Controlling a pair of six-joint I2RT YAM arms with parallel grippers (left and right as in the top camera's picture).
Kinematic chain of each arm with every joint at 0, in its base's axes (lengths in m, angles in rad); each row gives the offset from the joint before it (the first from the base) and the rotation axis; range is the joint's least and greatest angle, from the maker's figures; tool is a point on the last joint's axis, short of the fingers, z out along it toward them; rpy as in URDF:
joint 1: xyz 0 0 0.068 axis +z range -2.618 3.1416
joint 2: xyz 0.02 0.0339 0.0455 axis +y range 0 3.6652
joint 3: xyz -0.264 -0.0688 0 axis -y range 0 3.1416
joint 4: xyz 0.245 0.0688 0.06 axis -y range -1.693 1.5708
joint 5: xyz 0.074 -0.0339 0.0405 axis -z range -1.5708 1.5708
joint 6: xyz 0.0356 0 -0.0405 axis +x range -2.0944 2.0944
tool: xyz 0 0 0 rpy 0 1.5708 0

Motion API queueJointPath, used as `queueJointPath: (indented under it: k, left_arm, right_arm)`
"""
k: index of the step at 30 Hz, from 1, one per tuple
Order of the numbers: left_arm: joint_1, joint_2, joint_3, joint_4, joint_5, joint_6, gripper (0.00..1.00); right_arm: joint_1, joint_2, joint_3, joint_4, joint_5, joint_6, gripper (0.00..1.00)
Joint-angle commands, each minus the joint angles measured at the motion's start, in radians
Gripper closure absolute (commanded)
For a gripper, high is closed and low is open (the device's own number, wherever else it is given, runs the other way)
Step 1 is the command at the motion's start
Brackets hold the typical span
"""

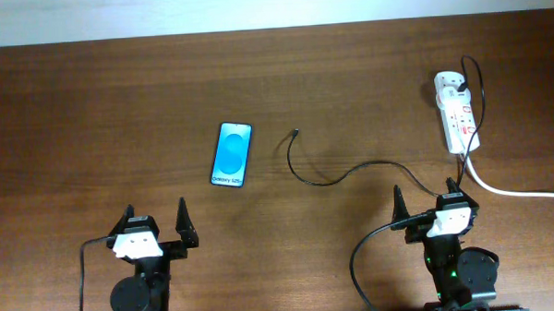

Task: Plug charger to phone and switch on socket
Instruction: 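Reach the left gripper down and grasp the Galaxy S25+ phone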

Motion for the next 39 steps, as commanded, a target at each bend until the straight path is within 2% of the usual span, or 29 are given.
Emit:
queueJointPath:
  k: [1, 23, 24, 27, 31, 35, 39]
  left_arm:
    - [0.004, -0.008, -0.007, 0.0, 0.011, 0.019, 0.01]
    - [0.004, -0.008, -0.007, 0.03, 0.012, 0.019, 0.0]
    - [0.004, -0.008, -0.007, 0.006, 0.076, 0.019, 0.01]
    - [0.005, -0.004, -0.005, 0.043, 0.097, 0.019, 0.01]
    - [0.004, -0.002, 0.045, 0.045, 0.109, 0.089, 0.01]
    - [0.004, 0.116, 0.139, 0.045, 0.124, 0.09, 0.01]
    - [0.005, 0.423, 0.37, 0.045, 0.124, 0.09, 0.01]
  right_arm:
    - [0.008, -0.006, -0.005, -0.005, 0.012, 0.004, 0.02]
    - [0.008, -0.006, -0.005, -0.005, 0.012, 0.004, 0.02]
    - [0.008, -0.006, -0.005, -0.005, 0.012, 0.004, 0.02]
    - [0.008, -0.006, -0.005, -0.005, 0.012, 0.004, 0.02]
    - [0.008, -0.006, -0.005, -0.005, 0.013, 0.004, 0.02]
    - [0.008, -0.006, -0.005, -0.005, 0.013, 0.004, 0.02]
    - [0.008, -0.006, -0.005, -0.005, 0.012, 0.004, 0.02]
